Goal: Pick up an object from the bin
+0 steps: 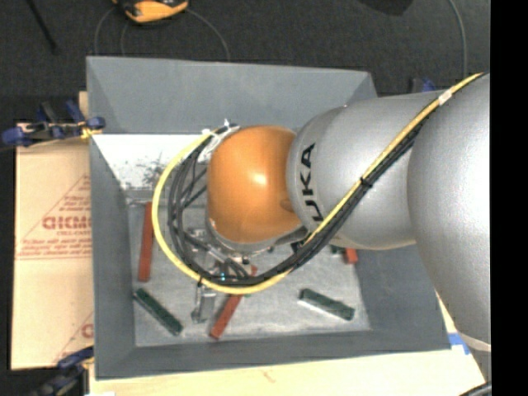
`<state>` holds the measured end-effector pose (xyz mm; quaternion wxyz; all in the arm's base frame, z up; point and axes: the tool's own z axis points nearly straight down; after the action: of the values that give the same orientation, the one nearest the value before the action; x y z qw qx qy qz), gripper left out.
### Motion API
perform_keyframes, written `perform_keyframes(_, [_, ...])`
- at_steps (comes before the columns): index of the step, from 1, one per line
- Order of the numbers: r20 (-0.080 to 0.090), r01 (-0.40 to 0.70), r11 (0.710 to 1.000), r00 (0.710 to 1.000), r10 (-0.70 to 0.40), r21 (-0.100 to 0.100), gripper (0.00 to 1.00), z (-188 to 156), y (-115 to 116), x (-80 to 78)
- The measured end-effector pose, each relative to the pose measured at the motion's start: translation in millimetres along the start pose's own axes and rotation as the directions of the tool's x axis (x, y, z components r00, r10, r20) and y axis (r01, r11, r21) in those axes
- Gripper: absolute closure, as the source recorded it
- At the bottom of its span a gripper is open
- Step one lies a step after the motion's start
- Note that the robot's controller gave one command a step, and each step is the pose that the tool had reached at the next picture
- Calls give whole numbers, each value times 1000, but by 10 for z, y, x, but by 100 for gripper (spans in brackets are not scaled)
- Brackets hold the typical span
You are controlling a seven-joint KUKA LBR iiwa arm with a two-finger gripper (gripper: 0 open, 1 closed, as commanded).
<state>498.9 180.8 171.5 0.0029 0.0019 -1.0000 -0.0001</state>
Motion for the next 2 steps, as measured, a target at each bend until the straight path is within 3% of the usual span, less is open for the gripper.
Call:
perform_keyframes(1, [8,-4,1000,1000,4,-1,0,-42,-9,-21])
perform_keyframes(2, [15,254,967,967,-254,1,0,343,-231,-80])
